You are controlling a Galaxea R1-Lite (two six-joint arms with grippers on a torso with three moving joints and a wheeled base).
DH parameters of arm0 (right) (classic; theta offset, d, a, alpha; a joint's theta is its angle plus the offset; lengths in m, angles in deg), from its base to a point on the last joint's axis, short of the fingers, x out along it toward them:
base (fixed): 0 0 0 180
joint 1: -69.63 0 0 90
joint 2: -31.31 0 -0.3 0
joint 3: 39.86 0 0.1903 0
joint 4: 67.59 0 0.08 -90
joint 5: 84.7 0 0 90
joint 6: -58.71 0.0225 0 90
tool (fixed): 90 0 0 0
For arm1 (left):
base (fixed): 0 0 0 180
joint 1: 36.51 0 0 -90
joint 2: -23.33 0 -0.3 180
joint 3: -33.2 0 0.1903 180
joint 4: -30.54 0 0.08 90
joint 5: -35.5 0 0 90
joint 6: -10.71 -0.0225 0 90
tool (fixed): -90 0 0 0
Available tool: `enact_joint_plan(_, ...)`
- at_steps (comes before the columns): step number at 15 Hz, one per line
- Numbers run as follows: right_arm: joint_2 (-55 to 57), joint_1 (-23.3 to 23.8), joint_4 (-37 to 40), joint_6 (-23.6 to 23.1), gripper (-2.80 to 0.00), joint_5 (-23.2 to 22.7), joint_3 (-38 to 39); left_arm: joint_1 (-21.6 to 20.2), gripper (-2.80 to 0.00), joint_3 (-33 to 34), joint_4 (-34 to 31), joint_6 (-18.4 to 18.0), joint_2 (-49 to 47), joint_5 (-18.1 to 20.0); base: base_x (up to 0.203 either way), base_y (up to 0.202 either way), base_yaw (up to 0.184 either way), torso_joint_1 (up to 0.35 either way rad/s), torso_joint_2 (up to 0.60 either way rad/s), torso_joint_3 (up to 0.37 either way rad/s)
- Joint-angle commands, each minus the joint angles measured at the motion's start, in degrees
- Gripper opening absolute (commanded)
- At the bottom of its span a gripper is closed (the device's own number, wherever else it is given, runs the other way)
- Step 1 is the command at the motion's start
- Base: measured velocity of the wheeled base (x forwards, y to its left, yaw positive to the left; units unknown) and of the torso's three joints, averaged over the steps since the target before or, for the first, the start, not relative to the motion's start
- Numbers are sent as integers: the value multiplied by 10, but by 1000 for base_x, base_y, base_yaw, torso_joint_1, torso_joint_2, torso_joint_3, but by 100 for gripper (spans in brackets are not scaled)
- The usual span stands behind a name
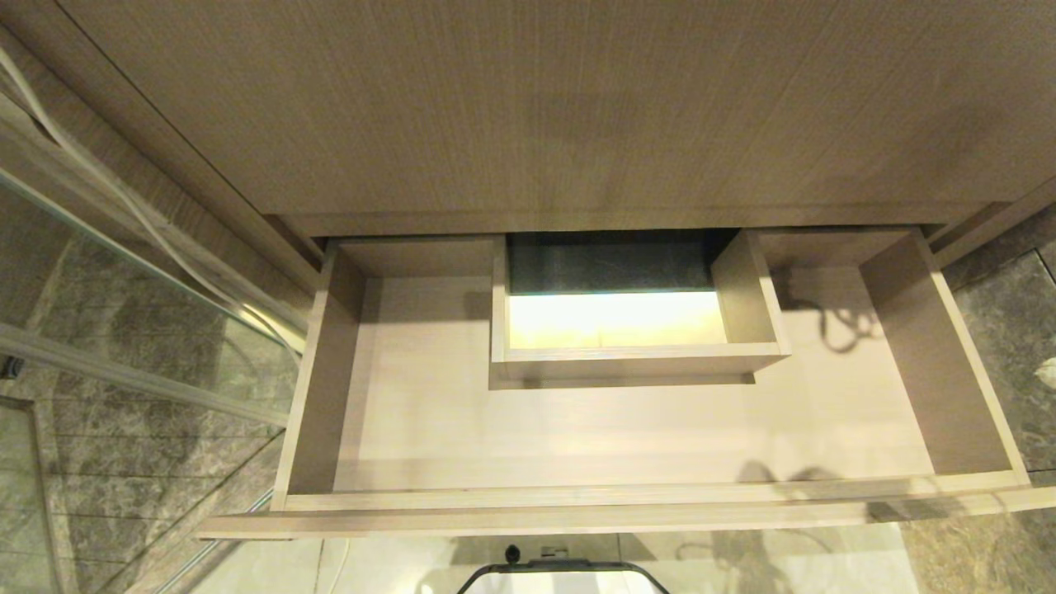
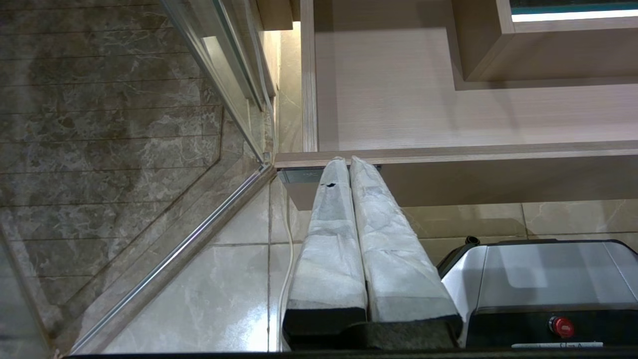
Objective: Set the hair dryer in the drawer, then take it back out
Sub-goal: Pick up the hairdryer
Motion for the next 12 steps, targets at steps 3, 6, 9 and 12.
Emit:
enact_joint_plan(3, -54, 12, 5, -3, -280, 1, 3, 0, -280, 0, 0, 0, 0, 0, 0, 0, 0, 0, 0, 0)
enact_joint_plan(6, -79, 32, 10, -3, -280, 2, 8, 0, -280, 0, 0, 0, -1, 0, 0, 0, 0, 0, 0, 0)
enact_joint_plan(9, -118, 32, 11, -7, -280, 1, 17, 0, -280, 0, 0, 0, 0, 0, 0, 0, 0, 0, 0, 0)
enact_joint_plan(12, -142, 33, 41, -5, -280, -1, 17, 0, -280, 0, 0, 0, -1, 0, 0, 0, 0, 0, 0, 0)
